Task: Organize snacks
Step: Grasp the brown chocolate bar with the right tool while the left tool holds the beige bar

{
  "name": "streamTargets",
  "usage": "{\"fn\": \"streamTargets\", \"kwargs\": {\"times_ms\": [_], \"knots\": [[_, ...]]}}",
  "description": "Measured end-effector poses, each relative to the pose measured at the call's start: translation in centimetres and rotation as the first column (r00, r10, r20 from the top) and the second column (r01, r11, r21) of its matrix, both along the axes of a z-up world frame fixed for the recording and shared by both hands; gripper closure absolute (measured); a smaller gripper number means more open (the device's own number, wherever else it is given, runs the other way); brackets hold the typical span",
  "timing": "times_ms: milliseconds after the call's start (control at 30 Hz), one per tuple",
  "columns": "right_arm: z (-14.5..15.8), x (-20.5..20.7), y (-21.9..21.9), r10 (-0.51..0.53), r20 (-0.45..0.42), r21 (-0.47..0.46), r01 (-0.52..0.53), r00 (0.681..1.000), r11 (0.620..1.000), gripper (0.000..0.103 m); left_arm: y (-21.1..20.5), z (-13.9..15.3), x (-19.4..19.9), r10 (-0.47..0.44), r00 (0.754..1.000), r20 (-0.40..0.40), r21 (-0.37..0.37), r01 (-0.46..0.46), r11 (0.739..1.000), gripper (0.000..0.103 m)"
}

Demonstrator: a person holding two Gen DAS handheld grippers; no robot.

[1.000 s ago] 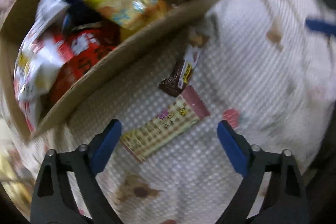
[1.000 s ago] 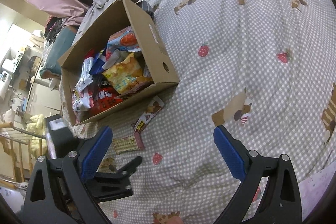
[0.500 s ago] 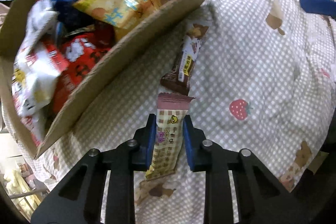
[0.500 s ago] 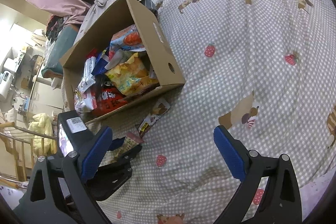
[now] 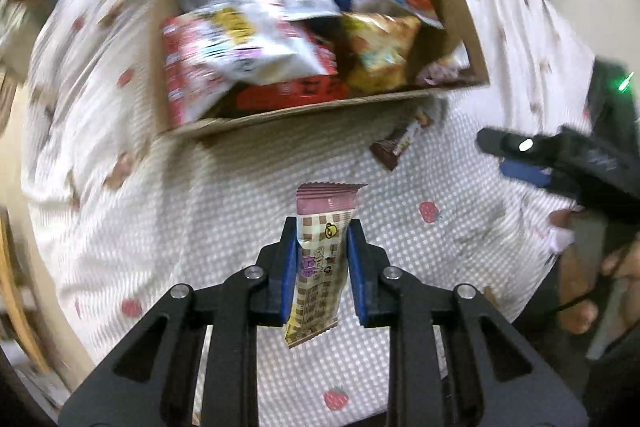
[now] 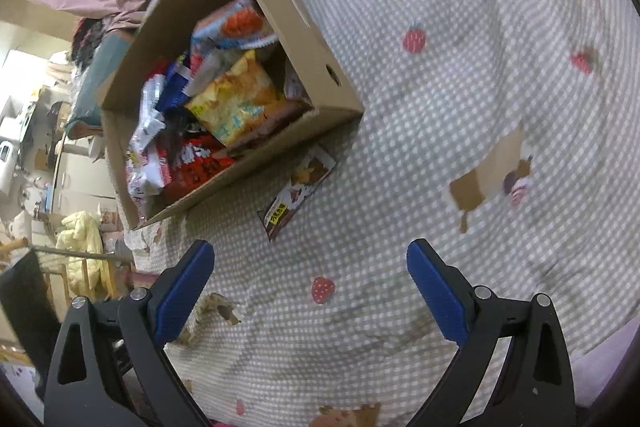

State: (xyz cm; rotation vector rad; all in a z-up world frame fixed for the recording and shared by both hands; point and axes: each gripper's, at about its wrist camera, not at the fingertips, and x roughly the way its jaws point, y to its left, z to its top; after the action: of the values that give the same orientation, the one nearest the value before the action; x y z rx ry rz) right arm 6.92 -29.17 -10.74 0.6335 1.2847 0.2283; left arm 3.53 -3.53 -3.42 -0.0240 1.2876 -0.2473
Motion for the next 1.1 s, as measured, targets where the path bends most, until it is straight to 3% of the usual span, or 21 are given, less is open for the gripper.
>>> {"fn": "streamTargets", "kwargs": {"times_ms": [100,300,567,733,867,1100], "knots": [[-0.9,0.7,1.1,-0.003,-0.024,-0.026,0.002,1.000,1.000,0.005,1.3,0.4,-0.7,0.041,0.997,0.061,0.005,-0.042,0.999,0.084],[-3.0,2.6,3.5,0.024,-0.066,-0.067,-0.029,0.998,0.997,0.037,2.7,-0.6,-0.1,0.102,0.993,0.061,-0.026,-0.101,0.995,0.084],[-4.0,4.4,6.8,0.044,-0.036,-0.185,-0.049,0.998,0.981,0.040,1.9,-0.4,-0.1,0.069,0.996,0.060,-0.049,-0.066,0.997,0.083],[-4.7,4.6,7.5,0.074,-0.047,-0.248,-0.084,0.996,0.965,0.050,1.6,-0.7,0.1,0.073,0.996,0.058,-0.045,-0.070,0.997,0.083],[-5.0,4.4,7.0,0.081,-0.057,-0.250,-0.093,0.995,0.964,0.074,1.6,-1.1,0.2,0.079,0.995,0.056,-0.030,-0.078,0.997,0.083],[-4.6,2.3,4.9,0.087,-0.049,-0.219,-0.095,0.995,0.971,0.081,2.3,-1.7,0.1,0.112,0.993,0.031,-0.033,-0.110,0.993,0.083]]}}
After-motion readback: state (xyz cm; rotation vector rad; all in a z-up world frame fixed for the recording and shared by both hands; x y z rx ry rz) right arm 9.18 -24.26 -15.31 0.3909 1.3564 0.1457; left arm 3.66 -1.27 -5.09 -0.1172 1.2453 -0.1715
